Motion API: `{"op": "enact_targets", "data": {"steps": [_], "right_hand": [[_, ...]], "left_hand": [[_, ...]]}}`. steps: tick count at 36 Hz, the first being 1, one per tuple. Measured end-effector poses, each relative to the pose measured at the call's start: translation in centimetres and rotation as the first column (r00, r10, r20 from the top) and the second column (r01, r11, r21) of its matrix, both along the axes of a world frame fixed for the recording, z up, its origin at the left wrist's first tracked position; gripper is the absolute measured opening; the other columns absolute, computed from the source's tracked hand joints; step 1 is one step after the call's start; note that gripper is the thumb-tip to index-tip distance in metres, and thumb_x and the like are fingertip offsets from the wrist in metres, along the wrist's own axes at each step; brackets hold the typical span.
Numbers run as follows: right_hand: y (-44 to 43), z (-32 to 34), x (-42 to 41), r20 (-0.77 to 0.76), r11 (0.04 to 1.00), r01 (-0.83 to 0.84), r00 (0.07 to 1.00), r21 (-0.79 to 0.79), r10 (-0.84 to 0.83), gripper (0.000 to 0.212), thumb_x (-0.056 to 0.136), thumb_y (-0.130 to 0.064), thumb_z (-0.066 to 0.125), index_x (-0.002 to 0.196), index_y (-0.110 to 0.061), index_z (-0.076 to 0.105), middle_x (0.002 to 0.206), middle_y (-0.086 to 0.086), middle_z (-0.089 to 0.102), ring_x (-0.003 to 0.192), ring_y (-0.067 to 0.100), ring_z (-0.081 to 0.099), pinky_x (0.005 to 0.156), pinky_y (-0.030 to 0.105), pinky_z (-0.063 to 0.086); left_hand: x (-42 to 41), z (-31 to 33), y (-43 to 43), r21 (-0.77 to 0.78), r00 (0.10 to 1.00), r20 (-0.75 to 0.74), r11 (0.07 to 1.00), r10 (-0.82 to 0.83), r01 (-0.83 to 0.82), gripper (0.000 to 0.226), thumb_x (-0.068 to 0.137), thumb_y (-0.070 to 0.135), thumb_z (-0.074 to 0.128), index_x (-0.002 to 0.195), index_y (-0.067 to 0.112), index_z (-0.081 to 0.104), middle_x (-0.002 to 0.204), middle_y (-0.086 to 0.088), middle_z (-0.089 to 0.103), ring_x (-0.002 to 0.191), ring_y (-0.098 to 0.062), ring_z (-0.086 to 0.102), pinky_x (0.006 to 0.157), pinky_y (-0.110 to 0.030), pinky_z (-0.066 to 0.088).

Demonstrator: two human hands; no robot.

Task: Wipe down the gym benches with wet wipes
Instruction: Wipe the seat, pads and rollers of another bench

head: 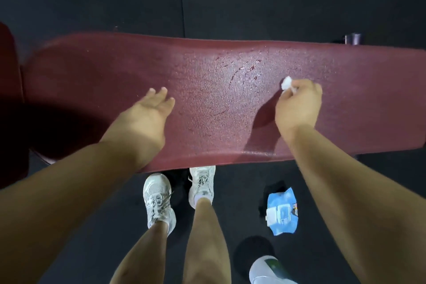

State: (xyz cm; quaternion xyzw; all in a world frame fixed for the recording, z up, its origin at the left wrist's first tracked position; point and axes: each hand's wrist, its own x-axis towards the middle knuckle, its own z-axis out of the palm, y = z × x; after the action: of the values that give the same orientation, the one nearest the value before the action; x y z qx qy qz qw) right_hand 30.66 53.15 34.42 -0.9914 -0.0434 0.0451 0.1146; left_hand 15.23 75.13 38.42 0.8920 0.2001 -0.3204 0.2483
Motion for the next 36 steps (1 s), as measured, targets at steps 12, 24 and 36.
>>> {"op": "enact_targets", "data": {"steps": [12,24,36], "right_hand": [[4.7,-0.2,-5.7,-0.192,0.349,-0.897,0.305,0.272,0.933,0.034,0.074,-0.002,0.066,0.108,-0.002,0.063,0.096,0.017,0.061,0.058,0.031,0.059,0.042,0.033,0.050],[5.7,-0.8,4.7,-0.040,0.985,-0.170,0.984,0.043,0.171,0.031,0.093,-0.001,0.040,0.120,-0.001,0.055,0.123,0.014,0.043,0.093,0.023,0.048,0.077,0.013,0.027],[7.8,-0.3,1.7,-0.189,0.583,-0.783,0.552,0.217,0.812,0.029,0.090,-0.016,0.046,0.115,-0.018,0.062,0.114,0.009,0.052,0.081,0.025,0.053,0.072,0.028,0.042]], "left_hand": [[1.6,-1.5,0.9,0.040,0.997,-0.077,0.999,0.020,-0.017,0.075,0.085,-0.012,0.029,0.151,0.017,0.008,0.158,-0.002,-0.012,0.145,-0.013,-0.005,0.114,-0.026,0.009],[1.8,-1.0,-0.1,0.046,0.994,-0.088,0.997,0.071,-0.067,0.081,0.079,-0.014,0.032,0.149,0.019,0.010,0.158,0.001,-0.011,0.146,-0.018,-0.002,0.114,-0.033,0.022],[0.6,-2.1,0.8,-0.135,0.973,0.069,0.968,0.220,-0.209,0.078,0.081,-0.015,0.035,0.149,0.020,0.018,0.158,0.007,-0.002,0.145,-0.010,0.001,0.118,-0.029,0.012]]}}
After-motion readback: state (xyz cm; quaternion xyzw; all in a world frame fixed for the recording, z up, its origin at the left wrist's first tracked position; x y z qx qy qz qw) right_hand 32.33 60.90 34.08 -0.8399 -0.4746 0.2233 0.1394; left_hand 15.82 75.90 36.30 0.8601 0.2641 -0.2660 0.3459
